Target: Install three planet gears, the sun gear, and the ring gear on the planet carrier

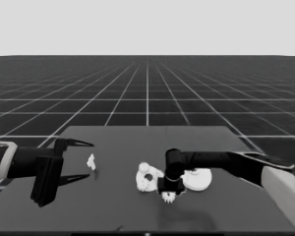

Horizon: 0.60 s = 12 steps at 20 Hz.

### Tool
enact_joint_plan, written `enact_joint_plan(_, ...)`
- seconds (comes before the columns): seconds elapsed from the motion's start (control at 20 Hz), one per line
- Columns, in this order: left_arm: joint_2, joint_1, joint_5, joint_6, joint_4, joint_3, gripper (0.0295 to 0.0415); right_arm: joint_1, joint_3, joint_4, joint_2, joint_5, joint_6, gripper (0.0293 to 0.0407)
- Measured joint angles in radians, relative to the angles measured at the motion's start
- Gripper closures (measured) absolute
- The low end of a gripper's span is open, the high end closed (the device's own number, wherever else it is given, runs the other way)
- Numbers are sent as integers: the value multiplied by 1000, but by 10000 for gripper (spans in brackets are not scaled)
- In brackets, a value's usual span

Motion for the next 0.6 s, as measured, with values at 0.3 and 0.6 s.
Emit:
enact_joint_plan(0.3, 0, 0, 0, 0, 0, 0, 326, -27, -33, -27, 7, 14, -23, 351)
enact_joint_plan(0.6, 0, 0, 0, 0, 0, 0, 326, -28, -34, -28, 8, 14, -24, 390)
